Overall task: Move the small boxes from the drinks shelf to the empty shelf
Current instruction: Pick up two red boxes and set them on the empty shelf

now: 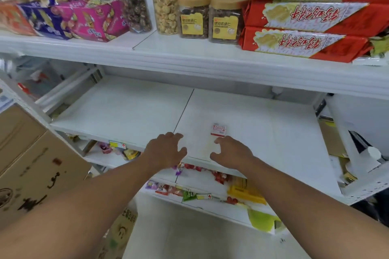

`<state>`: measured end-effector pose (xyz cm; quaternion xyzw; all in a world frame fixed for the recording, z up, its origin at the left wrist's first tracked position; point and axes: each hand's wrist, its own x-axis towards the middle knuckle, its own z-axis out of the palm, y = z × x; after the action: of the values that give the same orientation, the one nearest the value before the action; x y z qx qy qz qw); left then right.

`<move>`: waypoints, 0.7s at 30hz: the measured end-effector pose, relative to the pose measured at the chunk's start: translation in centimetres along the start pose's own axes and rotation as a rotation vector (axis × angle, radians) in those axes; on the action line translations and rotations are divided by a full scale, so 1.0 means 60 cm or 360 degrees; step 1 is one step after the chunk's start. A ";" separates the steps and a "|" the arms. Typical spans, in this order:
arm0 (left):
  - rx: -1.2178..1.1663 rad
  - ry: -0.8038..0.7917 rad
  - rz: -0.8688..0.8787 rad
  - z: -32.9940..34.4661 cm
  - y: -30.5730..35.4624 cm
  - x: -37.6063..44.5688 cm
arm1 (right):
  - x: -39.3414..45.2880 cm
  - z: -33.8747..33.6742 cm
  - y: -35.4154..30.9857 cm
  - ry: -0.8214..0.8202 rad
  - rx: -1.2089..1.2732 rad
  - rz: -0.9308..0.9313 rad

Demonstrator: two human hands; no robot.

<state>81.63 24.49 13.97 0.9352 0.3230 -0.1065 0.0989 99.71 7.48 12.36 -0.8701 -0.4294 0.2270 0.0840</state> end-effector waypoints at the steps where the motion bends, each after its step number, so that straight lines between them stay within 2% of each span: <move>1: 0.0001 0.0034 0.0010 0.000 -0.009 -0.018 | -0.016 0.002 -0.013 0.0010 -0.0032 -0.0011; 6: -0.0052 0.0096 -0.0022 0.027 -0.060 -0.124 | -0.098 0.028 -0.087 -0.0006 -0.0186 -0.0030; 11: -0.0273 0.0159 -0.0122 0.070 -0.089 -0.237 | -0.171 0.085 -0.156 0.0020 -0.0295 -0.0062; 21: -0.0212 0.0160 -0.0446 0.094 -0.134 -0.402 | -0.263 0.134 -0.241 -0.0061 -0.0356 -0.0341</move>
<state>57.31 15.17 13.98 0.8765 0.4611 -0.0508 0.1286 77.36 3.59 15.30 -0.8187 -0.5440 0.1838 0.0020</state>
